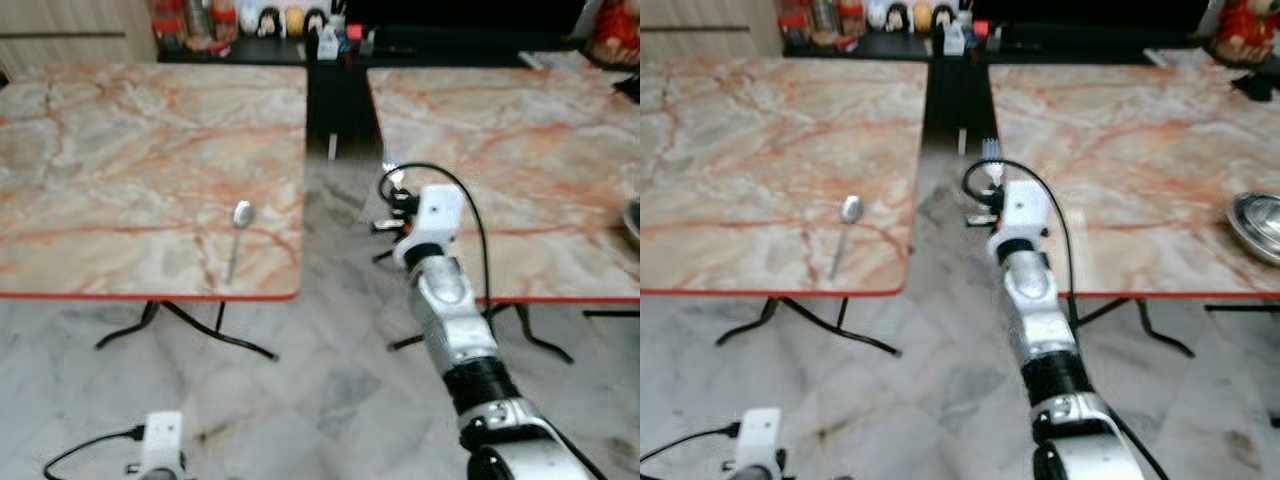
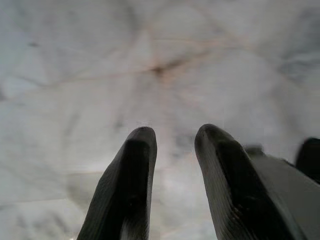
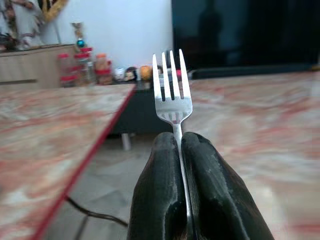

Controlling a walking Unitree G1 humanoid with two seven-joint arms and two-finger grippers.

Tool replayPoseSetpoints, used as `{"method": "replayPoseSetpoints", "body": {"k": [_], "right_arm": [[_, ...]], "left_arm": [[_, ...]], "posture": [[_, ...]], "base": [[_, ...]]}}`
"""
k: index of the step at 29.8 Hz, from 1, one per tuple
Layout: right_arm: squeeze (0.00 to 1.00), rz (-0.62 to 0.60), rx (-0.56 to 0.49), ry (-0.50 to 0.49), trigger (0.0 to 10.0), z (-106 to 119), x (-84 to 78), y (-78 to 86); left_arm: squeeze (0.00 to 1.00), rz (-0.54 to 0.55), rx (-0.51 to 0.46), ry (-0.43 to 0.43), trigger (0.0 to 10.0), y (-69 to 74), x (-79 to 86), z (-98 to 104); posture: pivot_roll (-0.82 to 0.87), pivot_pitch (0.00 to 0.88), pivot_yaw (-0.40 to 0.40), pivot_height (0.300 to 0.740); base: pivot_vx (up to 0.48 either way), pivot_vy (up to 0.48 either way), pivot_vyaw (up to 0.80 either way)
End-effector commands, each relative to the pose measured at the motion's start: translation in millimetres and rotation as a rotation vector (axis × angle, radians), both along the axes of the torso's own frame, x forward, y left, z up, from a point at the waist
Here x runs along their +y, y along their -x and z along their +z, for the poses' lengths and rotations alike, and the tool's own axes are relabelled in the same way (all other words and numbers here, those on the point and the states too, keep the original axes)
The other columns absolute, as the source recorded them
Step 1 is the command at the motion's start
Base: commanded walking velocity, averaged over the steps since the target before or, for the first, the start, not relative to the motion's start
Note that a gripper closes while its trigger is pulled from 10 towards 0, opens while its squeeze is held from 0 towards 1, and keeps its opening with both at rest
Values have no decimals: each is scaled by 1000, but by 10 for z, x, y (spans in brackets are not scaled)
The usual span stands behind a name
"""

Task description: Setting the table

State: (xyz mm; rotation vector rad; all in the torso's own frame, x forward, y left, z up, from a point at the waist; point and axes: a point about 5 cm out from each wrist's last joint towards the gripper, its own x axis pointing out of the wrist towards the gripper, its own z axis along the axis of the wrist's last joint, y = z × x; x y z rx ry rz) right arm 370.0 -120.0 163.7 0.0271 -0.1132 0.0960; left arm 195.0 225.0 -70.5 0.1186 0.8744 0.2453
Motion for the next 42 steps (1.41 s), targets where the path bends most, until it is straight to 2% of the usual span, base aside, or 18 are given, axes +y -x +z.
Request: {"method": "replayPoseSetpoints", "body": {"k": [1,6,11,17,33,42], "right_arm": [[0,30,-17,11,10000,51,107,-5],[0,29,-20,32,10000,47,96,-6],[0,40,-43,58,10000,68,102,5],[0,33,-30,26,10000,50,100,5],[0,32,-34,32,10000,57,94,4],[0,5,-24,13,10000,65,37,-13]], "left_arm": [[0,15,15,-10,10000,55,64,-14],[0,17,11,-7,10000,48,56,-12],[0,15,8,-5,10000,43,46,-12],[0,17,10,-1,10000,49,42,-16],[0,13,6,2,10000,38,29,-13],[0,1,0,-2,10000,33,26,-9]], "posture": [[25,130,-32,740],[25,131,-33,740],[22,131,-33,740],[22,131,-33,740],[19,130,-34,740],[16,131,-34,740]], "base": [[0,-435,0],[0,-431,0],[347,-317,375],[400,-261,72],[436,0,0],[138,-415,0]]}}
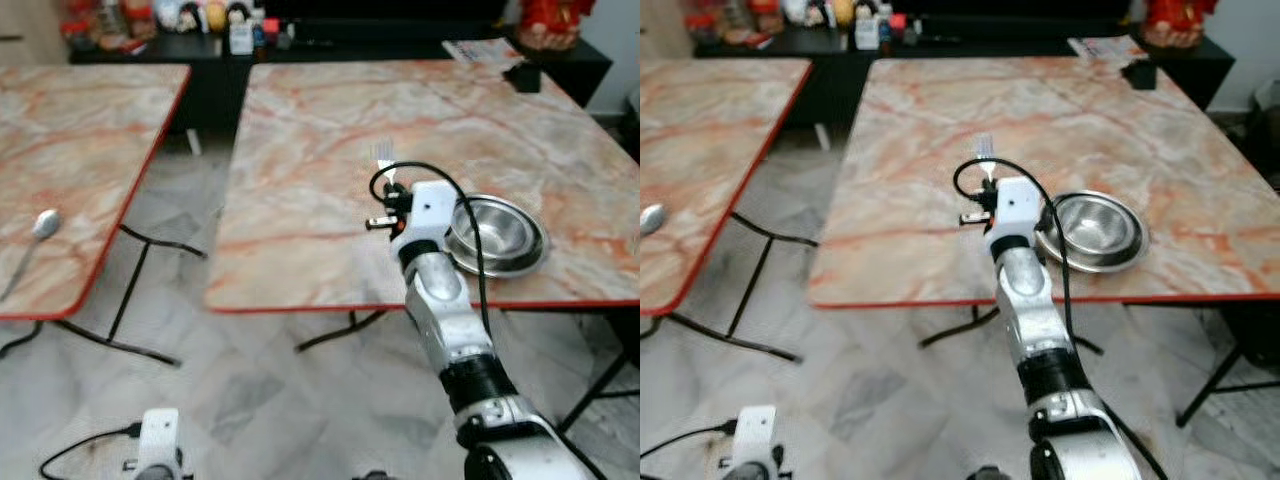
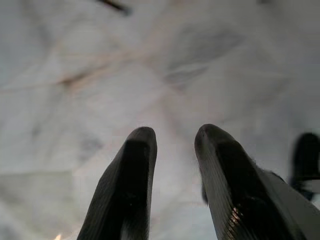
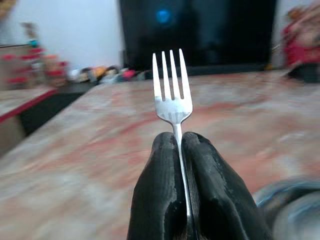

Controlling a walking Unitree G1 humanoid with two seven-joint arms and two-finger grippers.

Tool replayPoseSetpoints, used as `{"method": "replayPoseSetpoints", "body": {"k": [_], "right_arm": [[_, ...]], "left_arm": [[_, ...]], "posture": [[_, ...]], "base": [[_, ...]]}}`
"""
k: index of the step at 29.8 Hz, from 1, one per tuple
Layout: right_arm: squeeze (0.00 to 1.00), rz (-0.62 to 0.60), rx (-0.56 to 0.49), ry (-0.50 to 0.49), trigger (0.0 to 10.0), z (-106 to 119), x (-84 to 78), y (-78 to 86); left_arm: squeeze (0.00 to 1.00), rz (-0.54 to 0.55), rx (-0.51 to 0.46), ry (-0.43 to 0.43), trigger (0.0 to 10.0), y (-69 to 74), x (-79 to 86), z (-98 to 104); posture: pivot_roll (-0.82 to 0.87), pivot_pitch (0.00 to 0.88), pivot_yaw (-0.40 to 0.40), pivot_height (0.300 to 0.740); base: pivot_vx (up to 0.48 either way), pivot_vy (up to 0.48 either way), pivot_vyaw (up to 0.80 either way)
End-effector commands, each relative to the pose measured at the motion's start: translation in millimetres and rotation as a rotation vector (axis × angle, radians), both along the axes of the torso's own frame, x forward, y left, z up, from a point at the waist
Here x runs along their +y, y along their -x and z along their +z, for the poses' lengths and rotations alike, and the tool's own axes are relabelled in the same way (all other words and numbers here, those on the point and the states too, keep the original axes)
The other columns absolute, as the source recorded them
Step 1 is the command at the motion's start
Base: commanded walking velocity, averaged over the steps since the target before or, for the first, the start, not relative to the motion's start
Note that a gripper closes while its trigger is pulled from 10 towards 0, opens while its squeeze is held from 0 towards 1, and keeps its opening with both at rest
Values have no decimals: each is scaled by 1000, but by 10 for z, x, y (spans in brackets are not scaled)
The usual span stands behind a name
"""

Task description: Setting the table

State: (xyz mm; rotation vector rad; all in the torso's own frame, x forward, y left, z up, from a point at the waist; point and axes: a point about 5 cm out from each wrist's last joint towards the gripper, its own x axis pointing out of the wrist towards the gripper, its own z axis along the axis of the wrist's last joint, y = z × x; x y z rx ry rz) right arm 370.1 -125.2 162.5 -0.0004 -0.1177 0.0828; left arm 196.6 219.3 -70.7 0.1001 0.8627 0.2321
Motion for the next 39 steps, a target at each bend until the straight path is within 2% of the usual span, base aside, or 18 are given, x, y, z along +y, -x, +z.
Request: {"method": "replayPoseSetpoints", "body": {"k": [1,23,34,39], "right_arm": [[0,20,-18,-14,10000,76,90,-12],[0,5,-12,-17,10000,76,61,-20],[0,15,12,-3,10000,18,89,-1],[0,10,16,-6,10000,11,89,0]], "left_arm": [[0,6,14,-23,10000,49,83,-7],[0,15,6,-27,10000,37,101,4],[0,8,6,-25,10000,31,91,5],[0,11,-6,-10,10000,12,81,14]], "posture": [[16,131,-34,740],[14,132,-32,740],[12,131,-32,740],[11,132,-31,740]], "base": [[0,-472,0],[14,-468,0],[326,-344,0],[0,0,0]]}}
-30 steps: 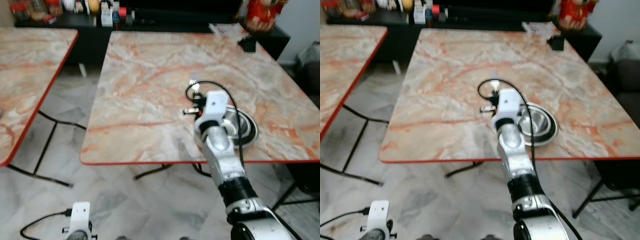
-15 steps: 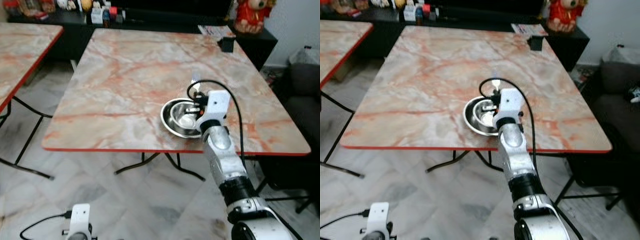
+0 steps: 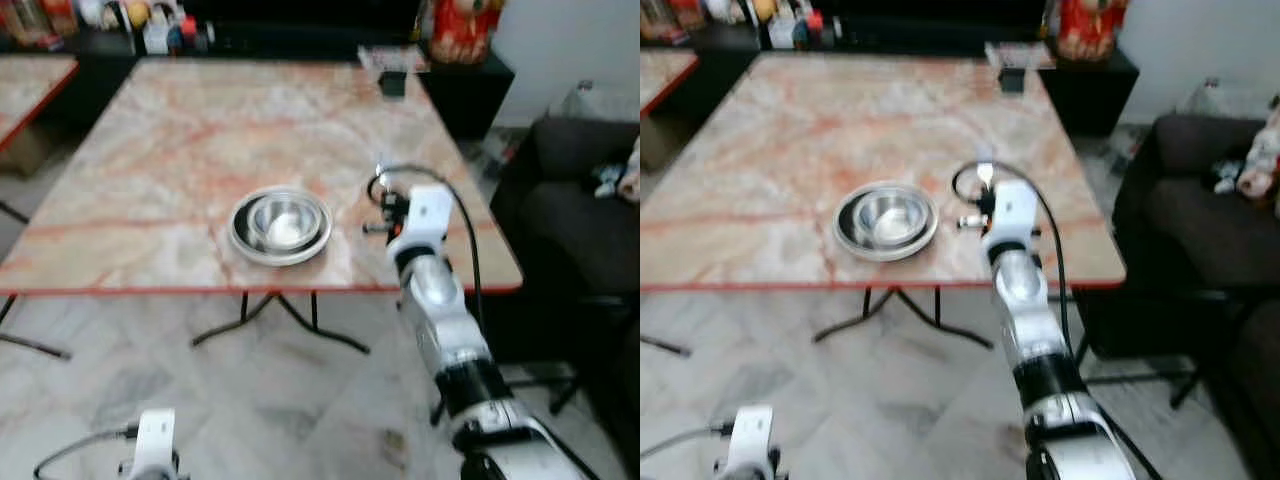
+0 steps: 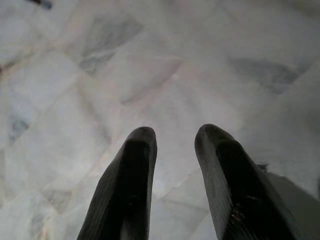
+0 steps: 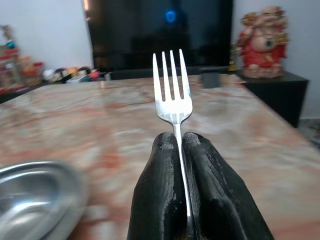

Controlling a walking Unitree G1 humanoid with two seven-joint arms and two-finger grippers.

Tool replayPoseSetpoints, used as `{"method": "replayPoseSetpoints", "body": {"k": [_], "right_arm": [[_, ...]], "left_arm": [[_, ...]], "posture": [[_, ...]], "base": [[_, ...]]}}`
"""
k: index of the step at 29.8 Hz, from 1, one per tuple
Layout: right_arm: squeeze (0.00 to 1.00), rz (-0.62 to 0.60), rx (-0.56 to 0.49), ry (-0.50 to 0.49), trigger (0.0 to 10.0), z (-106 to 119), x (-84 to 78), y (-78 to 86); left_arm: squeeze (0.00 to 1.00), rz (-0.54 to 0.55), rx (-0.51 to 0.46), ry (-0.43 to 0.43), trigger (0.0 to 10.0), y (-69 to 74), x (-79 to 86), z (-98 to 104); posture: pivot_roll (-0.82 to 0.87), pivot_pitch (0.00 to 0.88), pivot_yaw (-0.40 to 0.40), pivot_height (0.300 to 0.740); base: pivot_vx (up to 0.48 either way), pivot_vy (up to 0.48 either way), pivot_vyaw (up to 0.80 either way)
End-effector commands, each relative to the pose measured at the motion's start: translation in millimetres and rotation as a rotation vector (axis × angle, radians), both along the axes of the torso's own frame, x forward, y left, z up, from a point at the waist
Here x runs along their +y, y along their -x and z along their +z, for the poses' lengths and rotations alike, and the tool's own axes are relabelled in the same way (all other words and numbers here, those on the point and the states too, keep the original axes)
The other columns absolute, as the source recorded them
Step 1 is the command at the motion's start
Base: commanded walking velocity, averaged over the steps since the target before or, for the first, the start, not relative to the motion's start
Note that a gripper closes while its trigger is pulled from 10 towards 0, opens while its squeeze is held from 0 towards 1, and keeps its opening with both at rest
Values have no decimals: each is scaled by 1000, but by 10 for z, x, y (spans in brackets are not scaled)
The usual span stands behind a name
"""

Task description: Setting the table

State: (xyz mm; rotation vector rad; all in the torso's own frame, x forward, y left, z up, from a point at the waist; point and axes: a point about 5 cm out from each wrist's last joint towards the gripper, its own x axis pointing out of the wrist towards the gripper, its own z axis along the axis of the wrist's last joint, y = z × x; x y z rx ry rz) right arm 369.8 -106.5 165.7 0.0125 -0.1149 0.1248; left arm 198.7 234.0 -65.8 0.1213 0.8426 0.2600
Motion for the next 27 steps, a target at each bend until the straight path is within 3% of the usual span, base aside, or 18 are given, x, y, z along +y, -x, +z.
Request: {"method": "replayPoseSetpoints", "body": {"k": [1,23,27], "right_arm": [[0,-31,12,6,10000,-21,-99,-2],[0,-21,21,3,10000,-45,-70,17],[0,-25,23,-3,10000,-52,-73,20]], "left_arm": [[0,-5,9,20,10000,30,-65,-33],[0,26,-3,15,10000,19,-37,-19],[0,25,-4,8,10000,16,-27,-15]], "posture": [[10,131,-31,740],[12,133,-32,740],[11,133,-31,740]], "base": [[0,0,0],[0,0,0],[358,0,0]]}}
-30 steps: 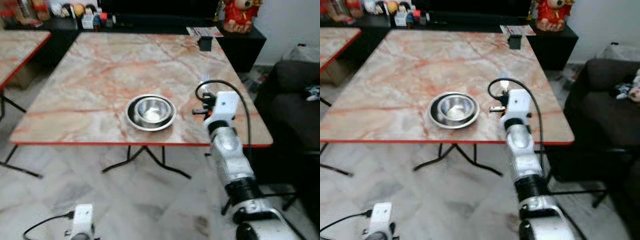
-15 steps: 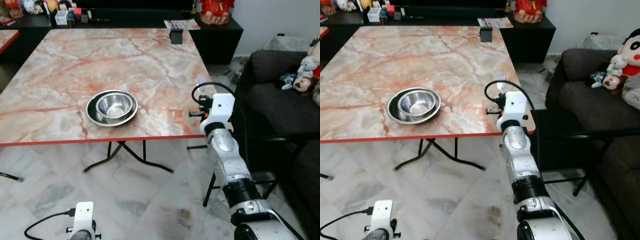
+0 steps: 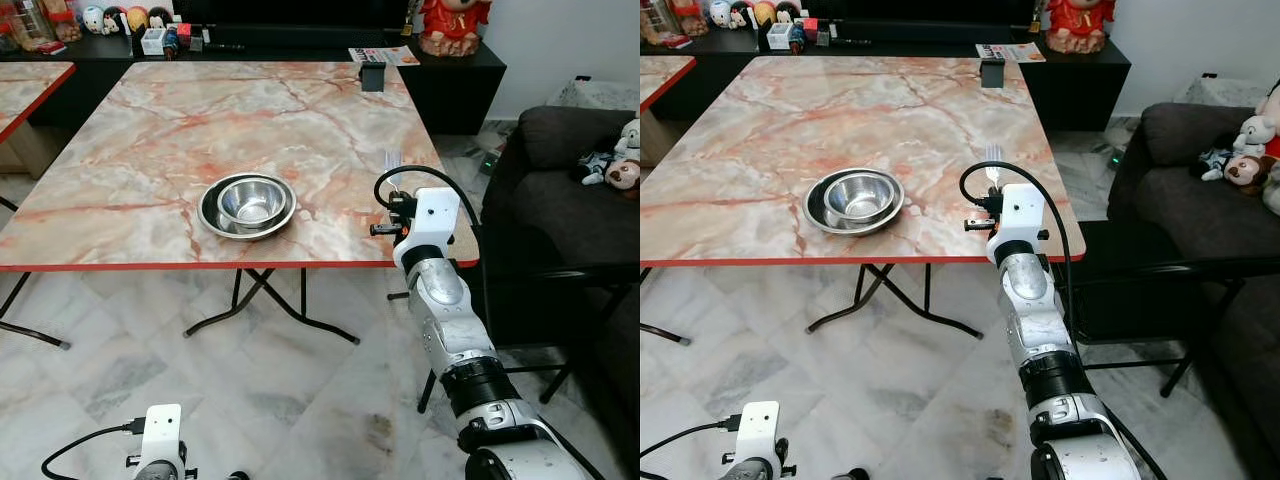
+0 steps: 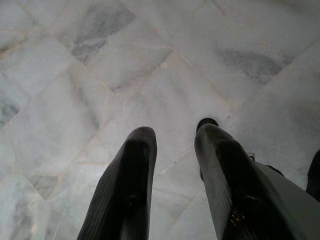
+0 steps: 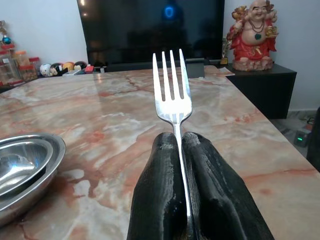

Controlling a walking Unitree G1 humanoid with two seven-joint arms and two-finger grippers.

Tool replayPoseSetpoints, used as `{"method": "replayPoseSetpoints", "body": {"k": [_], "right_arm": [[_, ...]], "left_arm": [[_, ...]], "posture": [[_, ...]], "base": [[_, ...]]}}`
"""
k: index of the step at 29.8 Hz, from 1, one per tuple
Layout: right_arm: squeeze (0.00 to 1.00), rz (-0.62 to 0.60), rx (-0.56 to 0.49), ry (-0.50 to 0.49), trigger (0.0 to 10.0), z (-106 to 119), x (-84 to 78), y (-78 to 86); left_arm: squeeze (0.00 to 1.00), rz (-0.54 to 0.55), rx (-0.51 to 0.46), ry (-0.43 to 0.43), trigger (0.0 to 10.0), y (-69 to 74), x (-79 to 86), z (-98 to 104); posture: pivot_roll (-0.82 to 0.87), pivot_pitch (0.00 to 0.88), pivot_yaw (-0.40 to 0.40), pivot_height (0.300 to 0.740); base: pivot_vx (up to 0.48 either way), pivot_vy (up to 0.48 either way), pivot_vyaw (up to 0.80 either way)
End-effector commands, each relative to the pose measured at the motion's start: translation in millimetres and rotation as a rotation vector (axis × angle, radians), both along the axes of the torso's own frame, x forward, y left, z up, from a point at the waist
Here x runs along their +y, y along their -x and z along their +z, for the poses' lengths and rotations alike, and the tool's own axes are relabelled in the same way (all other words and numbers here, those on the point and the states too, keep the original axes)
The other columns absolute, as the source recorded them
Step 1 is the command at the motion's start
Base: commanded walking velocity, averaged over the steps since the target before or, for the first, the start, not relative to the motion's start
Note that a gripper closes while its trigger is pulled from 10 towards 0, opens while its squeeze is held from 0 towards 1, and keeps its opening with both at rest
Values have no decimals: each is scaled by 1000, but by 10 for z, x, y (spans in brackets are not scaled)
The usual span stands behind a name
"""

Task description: Setting the table

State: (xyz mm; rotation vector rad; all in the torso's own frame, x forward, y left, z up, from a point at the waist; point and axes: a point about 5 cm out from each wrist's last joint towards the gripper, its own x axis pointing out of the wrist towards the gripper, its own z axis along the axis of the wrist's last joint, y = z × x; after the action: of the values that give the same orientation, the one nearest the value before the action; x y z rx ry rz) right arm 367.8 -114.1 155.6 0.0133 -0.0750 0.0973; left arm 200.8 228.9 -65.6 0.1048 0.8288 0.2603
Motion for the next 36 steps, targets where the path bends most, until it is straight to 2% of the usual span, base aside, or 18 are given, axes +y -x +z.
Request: {"method": "replayPoseSetpoints", "body": {"k": [1,23,36], "right_arm": [[0,2,-18,-5,10000,48,3,2],[0,0,-6,-8,10000,32,1,4],[0,-1,1,-8,10000,17,2,11]], "left_arm": [[0,20,13,-5,10000,38,27,-16],[0,17,18,-6,10000,49,22,-23],[0,36,19,3,10000,66,23,-32]], "posture": [[11,133,-31,740],[12,136,-33,740],[13,139,-34,740]], "base": [[386,0,0],[315,0,0],[0,0,0]]}}
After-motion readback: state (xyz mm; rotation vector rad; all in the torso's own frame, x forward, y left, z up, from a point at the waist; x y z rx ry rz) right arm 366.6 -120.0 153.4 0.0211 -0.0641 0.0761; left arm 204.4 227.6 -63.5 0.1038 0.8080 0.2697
